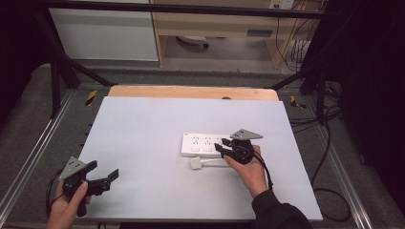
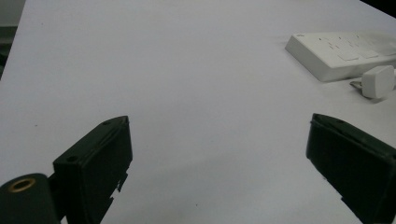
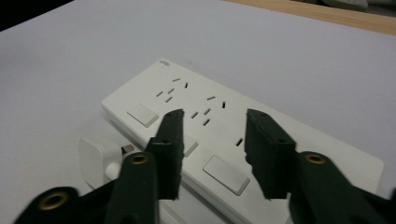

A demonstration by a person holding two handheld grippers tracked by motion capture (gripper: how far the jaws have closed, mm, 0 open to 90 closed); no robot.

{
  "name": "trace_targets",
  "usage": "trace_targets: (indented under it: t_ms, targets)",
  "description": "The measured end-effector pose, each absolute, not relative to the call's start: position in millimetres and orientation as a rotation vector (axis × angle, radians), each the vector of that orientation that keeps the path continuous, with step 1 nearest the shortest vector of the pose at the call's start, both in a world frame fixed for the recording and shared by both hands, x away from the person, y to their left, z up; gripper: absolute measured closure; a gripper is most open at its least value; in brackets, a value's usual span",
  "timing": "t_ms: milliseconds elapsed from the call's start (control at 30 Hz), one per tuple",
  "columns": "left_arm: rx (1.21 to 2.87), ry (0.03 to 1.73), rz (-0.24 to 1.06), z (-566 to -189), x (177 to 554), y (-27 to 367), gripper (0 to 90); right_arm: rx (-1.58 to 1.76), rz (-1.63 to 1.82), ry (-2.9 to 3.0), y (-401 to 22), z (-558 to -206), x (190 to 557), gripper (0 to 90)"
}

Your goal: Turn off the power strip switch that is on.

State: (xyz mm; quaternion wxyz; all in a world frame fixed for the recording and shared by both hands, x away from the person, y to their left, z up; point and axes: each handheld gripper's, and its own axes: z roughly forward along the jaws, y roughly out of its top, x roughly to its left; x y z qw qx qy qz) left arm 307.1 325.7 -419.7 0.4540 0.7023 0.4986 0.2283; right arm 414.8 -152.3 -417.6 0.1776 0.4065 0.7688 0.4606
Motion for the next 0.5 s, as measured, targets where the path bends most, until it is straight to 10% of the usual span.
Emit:
trace_targets:
  t_ms: [333,500]
  targets:
    - [1.736,1.23,0.566,-420,307,325,7.0,1.16,1.298,2.165,-157,-405,414,12.1]
    - [1.734,1.228,0.57,-420,307,325,7.0,1.154,1.3,2.159,-158,-401,414,4.4]
